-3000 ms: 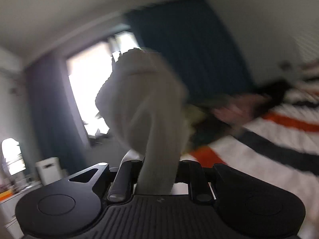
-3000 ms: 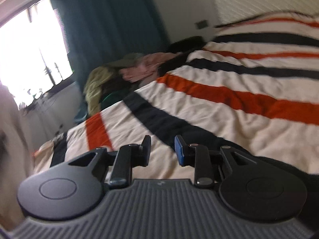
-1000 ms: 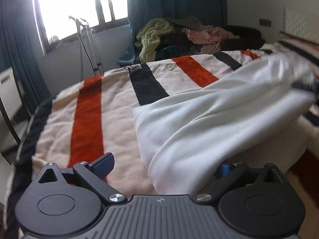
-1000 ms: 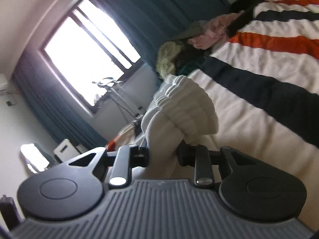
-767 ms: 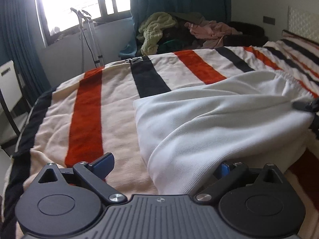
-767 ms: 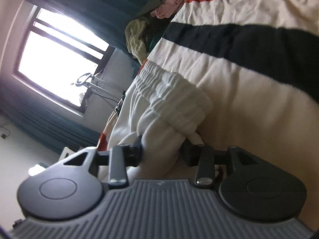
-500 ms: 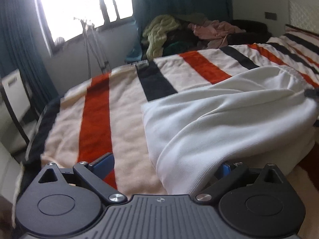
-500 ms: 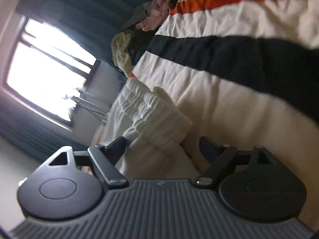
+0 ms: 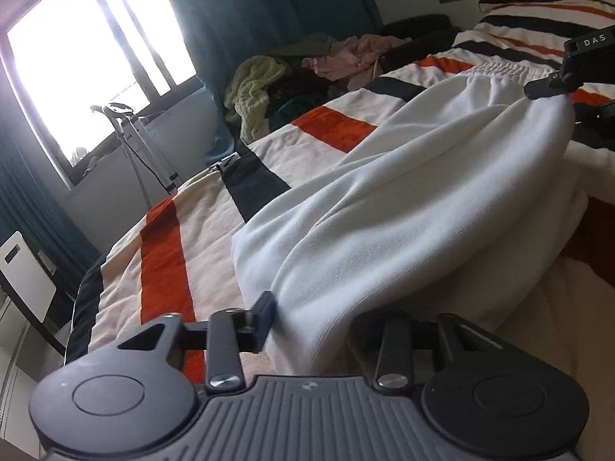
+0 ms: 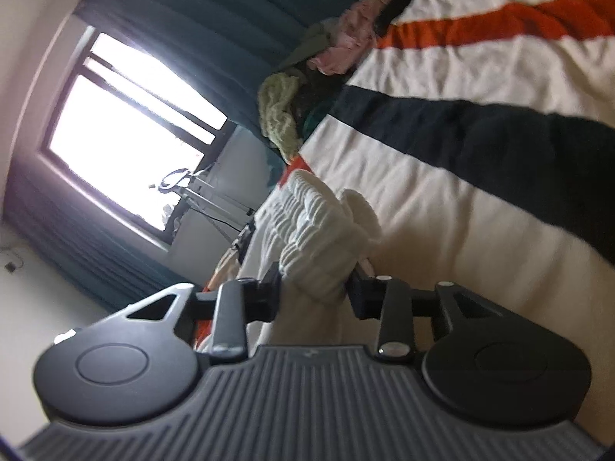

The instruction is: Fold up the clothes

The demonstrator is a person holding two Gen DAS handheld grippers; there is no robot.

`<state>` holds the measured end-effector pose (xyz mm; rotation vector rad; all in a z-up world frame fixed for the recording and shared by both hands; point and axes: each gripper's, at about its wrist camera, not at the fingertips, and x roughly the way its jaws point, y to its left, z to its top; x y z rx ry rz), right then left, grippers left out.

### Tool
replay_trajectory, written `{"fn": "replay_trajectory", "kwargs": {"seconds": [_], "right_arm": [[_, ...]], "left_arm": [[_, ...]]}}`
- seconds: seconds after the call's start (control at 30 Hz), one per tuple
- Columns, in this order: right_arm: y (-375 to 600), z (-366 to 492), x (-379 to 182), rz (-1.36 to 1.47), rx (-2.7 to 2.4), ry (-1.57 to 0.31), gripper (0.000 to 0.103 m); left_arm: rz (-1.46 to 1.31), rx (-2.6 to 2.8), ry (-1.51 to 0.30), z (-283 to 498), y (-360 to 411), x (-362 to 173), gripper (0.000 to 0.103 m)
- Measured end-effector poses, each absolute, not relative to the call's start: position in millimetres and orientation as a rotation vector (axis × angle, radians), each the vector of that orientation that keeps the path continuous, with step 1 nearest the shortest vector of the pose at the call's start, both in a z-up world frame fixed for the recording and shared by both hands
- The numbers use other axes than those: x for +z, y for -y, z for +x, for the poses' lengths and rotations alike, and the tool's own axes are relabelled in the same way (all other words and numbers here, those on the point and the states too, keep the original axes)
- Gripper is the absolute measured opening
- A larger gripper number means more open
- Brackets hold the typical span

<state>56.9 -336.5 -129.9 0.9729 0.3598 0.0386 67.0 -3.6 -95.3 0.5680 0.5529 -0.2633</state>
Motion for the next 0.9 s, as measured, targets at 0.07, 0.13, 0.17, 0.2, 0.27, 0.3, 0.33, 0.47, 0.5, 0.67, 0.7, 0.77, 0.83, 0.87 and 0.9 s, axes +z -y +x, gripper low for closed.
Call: {"fn": "replay_trajectory", "kwargs": {"seconds": [0.07, 0.13, 0.17, 0.2, 0.27, 0.3, 0.33, 0.47, 0.5, 0.67, 0.7, 0.77, 0.83, 0.87, 0.9], "right_arm": [[336.4, 54.0, -126.5, 0.959, 0.039, -0.354, 0.036], [336.7, 52.0, -127.0, 0.946, 0.024, -0.381, 0.036], [337.2, 51.7, -128.5, 0.943, 0.013, -0.399, 0.036], [338.5, 52.2, -133.2, 0.959, 0.003, -0.424, 0.038], [341.4, 53.2, -142.9, 0.998, -0.015, -0.472, 0.046], [344.5, 53.8, -149.0, 1.043, -0.013, -0.493, 0.054], [347.7, 54.4, -155.1, 1.087, -0.013, -0.513, 0.070], [350.8, 59.3, -169.0, 1.180, 0.015, -0.559, 0.083], [345.8, 63.7, -168.3, 1.160, 0.047, -0.579, 0.084], [319.9, 81.7, -159.2, 1.009, 0.158, -0.626, 0.103], [315.8, 84.5, -157.1, 0.977, 0.164, -0.638, 0.103], [308.3, 88.2, -156.4, 0.901, 0.166, -0.665, 0.103], [300.9, 90.2, -156.8, 0.825, 0.156, -0.690, 0.095], [298.3, 89.1, -155.8, 0.804, 0.139, -0.693, 0.092], [297.8, 87.7, -153.9, 0.798, 0.126, -0.692, 0.083]], "left_arm": [[0.557, -0.269, -0.556, 65.6, 0.0, -93.6, 0.028], [0.552, -0.277, -0.571, 61.7, -2.1, -92.5, 0.025], [0.554, -0.281, -0.580, 59.9, -2.4, -92.7, 0.025], [0.562, -0.282, -0.589, 58.7, -1.6, -94.0, 0.025], [0.555, -0.280, -0.614, 60.5, -2.1, -95.8, 0.025], [0.545, -0.277, -0.627, 62.5, -2.8, -96.6, 0.025], [0.533, -0.275, -0.640, 64.6, -3.8, -97.1, 0.025], [0.491, -0.273, -0.665, 69.3, -8.5, -96.2, 0.025], [0.489, -0.273, -0.668, 69.6, -9.0, -96.2, 0.025], [0.484, -0.269, -0.675, 71.2, -10.0, -96.3, 0.026], [0.476, -0.269, -0.676, 72.0, -10.3, -95.8, 0.027], [0.456, -0.275, -0.680, 73.7, -11.3, -94.5, 0.027], [0.432, -0.277, -0.685, 74.5, -11.3, -93.0, 0.029], [0.416, -0.279, -0.688, 75.5, -12.5, -92.0, 0.029], [0.399, -0.279, -0.693, 76.6, -13.7, -90.8, 0.033]]}}
